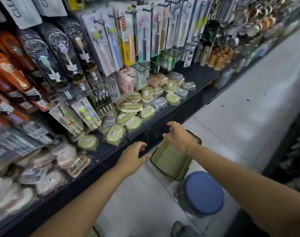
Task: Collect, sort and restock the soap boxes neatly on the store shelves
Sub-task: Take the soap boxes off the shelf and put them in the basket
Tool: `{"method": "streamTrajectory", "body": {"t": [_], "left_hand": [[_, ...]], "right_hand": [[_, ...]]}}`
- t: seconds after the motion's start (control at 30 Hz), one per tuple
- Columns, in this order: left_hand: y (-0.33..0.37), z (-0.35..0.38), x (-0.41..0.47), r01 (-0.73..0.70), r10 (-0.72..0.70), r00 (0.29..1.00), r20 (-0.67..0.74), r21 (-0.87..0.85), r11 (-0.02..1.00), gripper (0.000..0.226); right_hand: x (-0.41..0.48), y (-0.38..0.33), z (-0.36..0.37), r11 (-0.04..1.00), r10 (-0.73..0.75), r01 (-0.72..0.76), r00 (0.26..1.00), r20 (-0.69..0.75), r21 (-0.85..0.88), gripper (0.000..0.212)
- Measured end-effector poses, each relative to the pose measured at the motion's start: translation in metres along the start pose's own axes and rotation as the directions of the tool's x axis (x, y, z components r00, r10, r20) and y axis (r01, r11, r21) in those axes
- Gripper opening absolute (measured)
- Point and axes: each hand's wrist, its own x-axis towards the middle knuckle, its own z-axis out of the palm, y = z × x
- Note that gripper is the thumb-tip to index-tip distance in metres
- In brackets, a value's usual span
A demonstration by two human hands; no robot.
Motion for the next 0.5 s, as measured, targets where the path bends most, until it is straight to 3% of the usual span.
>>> {"method": "streamTrajectory", "body": {"t": [0.17,0.5], "left_hand": [[0.024,0.027,0.043,0.066,-0.065,0.998,0.028,-0.059,0.996,0.047],[0.002,0.040,0.174,0.188,-0.186,0.980,0.070,-0.032,0.982,0.047]], "right_hand": [[0.047,0.036,-0.034,1.000,0.001,-0.001,0.999,0.040,-0.004,0.055],[0.156,0.078,-0.057,0.999,0.046,-0.047,0.998,0.052,0.016,0.054]]}}
